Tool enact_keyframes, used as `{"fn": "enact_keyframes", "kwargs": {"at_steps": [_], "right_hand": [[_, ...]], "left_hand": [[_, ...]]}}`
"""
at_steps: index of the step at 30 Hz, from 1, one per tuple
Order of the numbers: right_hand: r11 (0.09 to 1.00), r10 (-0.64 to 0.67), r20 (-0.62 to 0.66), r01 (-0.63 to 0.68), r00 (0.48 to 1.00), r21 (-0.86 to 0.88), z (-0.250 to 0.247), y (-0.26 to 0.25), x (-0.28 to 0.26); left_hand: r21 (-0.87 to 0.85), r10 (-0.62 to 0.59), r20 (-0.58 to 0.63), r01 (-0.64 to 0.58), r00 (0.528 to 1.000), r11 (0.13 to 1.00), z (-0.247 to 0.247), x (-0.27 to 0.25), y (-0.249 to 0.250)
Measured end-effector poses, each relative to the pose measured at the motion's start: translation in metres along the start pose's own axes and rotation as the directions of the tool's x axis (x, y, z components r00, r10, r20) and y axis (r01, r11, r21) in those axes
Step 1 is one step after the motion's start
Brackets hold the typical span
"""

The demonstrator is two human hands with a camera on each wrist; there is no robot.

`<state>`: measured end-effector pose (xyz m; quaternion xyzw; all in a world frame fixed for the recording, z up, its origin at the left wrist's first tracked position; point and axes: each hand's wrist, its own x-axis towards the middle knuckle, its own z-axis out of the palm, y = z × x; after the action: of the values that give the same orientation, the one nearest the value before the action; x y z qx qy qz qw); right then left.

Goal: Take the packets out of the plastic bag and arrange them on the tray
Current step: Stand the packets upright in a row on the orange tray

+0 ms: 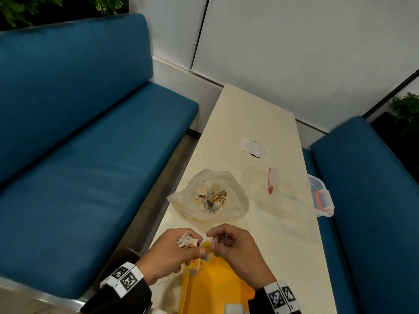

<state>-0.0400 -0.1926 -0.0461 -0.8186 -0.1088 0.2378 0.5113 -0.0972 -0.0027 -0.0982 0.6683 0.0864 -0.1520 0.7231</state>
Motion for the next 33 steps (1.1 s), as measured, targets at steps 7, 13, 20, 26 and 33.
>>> {"fn": "enact_keyframes", "kwargs": {"at_steps": [7, 13, 20, 26, 33], "right_hand": [[0.994, 0.056, -0.062, -0.05, 0.997, 0.092, 0.0, 0.006, -0.003], [0.972, 0.15, -0.042, -0.14, 0.988, 0.191, 0.007, 0.018, -0.006], [0.949, 0.286, -0.004, -0.283, 0.958, 0.138, 0.004, 0.032, -0.01], [0.892, 0.448, 0.107, -0.451, 0.888, 0.01, 0.026, 0.061, -0.012], [0.88, 0.474, 0.021, -0.473, 0.88, -0.052, 0.049, 0.074, 0.0]], "left_hand": [[-0.058, 0.01, -0.062, -0.014, 0.998, 0.998, 0.006, 0.002, 0.0], [-0.039, 0.019, -0.123, -0.024, 0.992, 0.999, 0.014, 0.003, -0.001], [-0.042, -0.08, -0.308, 0.07, 0.948, 0.997, 0.006, 0.004, -0.016], [0.018, -0.126, -0.274, 0.136, 0.953, 0.991, 0.011, -0.002, -0.03], [0.082, -0.157, -0.263, 0.184, 0.952, 0.979, 0.02, -0.004, -0.035]]}}
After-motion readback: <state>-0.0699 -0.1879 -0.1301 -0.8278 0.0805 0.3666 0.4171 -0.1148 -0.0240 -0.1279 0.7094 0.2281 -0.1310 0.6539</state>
